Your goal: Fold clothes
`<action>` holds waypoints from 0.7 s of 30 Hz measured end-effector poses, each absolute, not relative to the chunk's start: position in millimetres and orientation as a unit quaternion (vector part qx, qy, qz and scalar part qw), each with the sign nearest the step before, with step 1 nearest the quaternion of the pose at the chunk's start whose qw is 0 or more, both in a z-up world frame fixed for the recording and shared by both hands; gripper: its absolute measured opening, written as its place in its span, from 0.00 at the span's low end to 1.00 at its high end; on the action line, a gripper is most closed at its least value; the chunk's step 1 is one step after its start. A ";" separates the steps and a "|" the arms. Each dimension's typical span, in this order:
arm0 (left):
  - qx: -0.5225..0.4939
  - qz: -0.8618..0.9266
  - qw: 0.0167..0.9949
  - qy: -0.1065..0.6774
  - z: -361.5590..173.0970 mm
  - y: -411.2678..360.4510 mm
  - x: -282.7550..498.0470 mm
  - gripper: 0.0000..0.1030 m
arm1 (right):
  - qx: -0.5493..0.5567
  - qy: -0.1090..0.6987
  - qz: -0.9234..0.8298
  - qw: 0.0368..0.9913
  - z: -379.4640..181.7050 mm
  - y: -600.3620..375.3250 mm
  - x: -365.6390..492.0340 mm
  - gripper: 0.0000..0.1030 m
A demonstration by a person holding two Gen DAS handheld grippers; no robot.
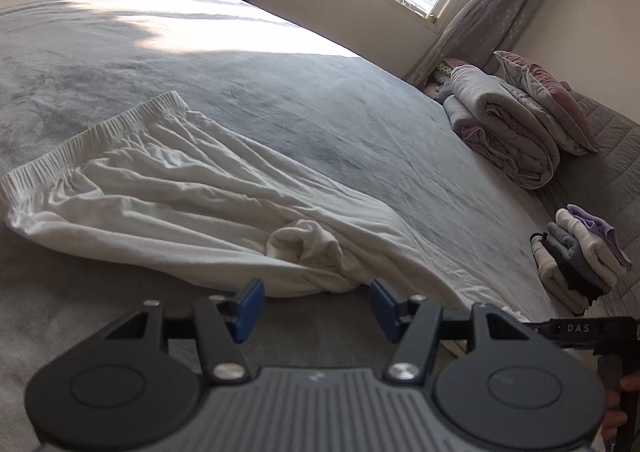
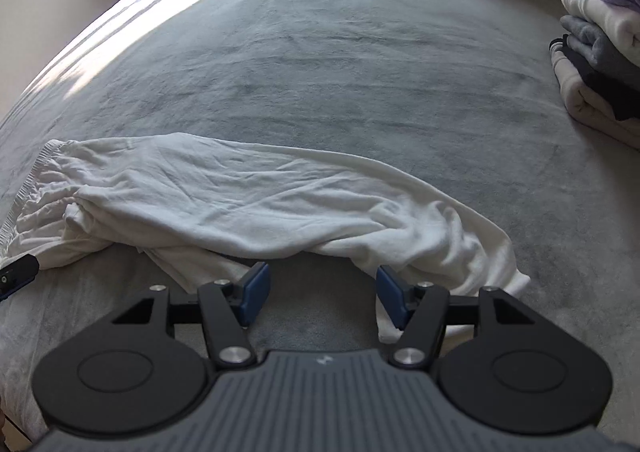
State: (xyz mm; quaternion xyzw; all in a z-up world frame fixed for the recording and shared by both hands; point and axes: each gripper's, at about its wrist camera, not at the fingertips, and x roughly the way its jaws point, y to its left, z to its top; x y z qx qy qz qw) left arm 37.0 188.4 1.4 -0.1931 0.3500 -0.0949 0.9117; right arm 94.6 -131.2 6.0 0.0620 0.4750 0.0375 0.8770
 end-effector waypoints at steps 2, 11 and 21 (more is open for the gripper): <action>-0.180 -0.114 0.909 0.358 -0.4 169.8 39.6 0.58 | 0.071 0.474 0.034 0.877 0.9 -143.1 90.5 0.61; -0.168 -0.210 0.873 0.407 -21.9 88.9 51.0 0.56 | 0.104 0.462 0.029 0.880 -16.1 -188.3 70.5 0.61; -0.099 -0.210 0.891 0.389 -33.9 20.8 53.3 0.56 | 0.137 0.419 0.068 0.895 -19.0 -218.5 52.5 0.61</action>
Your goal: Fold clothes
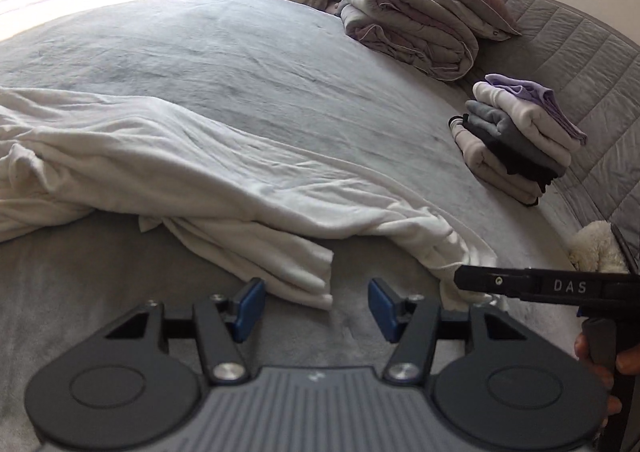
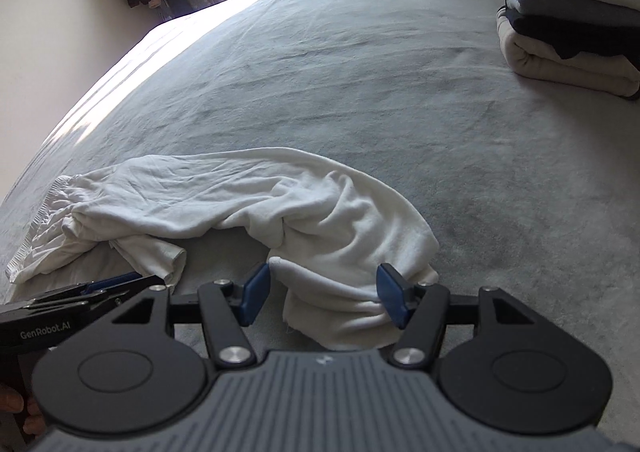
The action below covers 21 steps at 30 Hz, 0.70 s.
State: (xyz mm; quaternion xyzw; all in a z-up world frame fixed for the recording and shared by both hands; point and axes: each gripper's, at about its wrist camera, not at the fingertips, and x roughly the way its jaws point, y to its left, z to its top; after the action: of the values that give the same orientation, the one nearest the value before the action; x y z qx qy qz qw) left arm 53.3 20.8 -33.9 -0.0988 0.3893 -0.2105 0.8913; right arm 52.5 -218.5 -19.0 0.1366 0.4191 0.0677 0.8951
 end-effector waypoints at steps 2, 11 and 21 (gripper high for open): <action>-0.075 -0.192 0.903 0.376 -37.3 8.0 51.3 0.54 | 0.143 0.420 0.075 0.893 -18.6 -220.9 51.8 0.61; -0.026 -0.096 0.928 0.359 -39.2 -11.4 58.2 0.07 | 0.080 0.431 0.097 0.893 -16.3 -234.9 33.4 0.61; -0.037 -0.086 0.919 0.383 -18.9 -20.2 32.2 0.05 | 0.105 0.422 0.097 0.895 -7.0 -261.2 15.7 0.61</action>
State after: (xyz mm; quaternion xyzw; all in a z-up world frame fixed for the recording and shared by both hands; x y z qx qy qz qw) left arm 32.2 -20.2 -18.9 -0.0374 0.3826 -0.0857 0.9192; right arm 15.7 -261.2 -7.0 0.1055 0.4221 0.0974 0.8951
